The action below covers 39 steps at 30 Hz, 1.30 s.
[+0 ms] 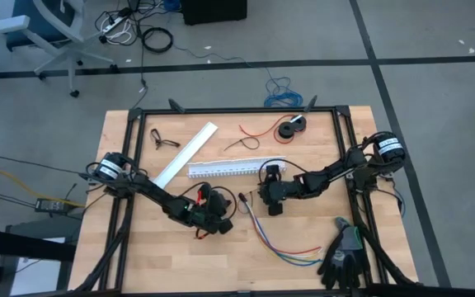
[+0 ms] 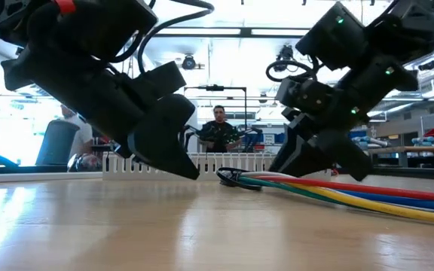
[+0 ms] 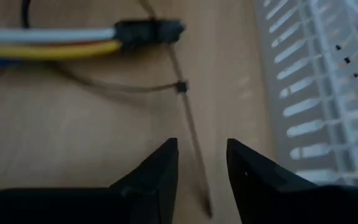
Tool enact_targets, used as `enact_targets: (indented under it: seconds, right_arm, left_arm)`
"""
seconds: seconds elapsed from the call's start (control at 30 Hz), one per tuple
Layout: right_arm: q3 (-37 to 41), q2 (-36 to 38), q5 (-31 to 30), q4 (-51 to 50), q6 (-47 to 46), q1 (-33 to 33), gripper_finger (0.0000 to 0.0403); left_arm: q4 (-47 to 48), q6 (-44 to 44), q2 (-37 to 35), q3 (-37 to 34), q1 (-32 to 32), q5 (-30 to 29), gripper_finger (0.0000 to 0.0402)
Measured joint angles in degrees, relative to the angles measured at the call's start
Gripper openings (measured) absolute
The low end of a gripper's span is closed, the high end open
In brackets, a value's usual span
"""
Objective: Ziptie cables
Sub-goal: Wrap the cables together using the left black zip tie
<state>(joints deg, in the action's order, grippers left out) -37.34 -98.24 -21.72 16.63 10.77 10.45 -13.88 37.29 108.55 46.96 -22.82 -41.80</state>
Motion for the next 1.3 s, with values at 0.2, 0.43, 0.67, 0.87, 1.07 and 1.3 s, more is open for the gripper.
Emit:
enact_targets:
  seconds: [0.2,0.43,0.67,0.87,1.07,1.3]
  right_arm:
    - [0.00,-0.02,6.11,0.67,0.41,-3.69,0.0110]
    - [-0.09,-0.02,12.63,-2.91,-0.05,-5.68,0.0083]
    - [-0.26,0.09,15.08,-5.58,-2.24,-6.11,0.0007]
    - [-0.17,0.37,8.27,-7.19,-1.05,-3.88,0.0001]
    - [0.19,2.26,-5.48,-9.30,7.96,1.86,0.0000]
    - [0.17,3.35,-15.24,-6.67,21.80,7.29,0.0000]
  left_arm:
    - [-0.06,-0.96,0.02,0.00,0.91,0.01,0.0030]
    - [-0.06,-1.11,0.02,0.02,1.48,0.02,0.0030]
    - [-2.28,-1.43,0.02,0.02,1.46,0.93,0.0030]
    - [-3.95,-2.32,0.02,0.04,1.83,4.79,0.0030]
    - [-5.80,-1.27,-1.39,0.04,3.42,8.67,0.0030]
    - [-5.63,-6.03,-8.60,0.04,6.43,12.16,0.0030]
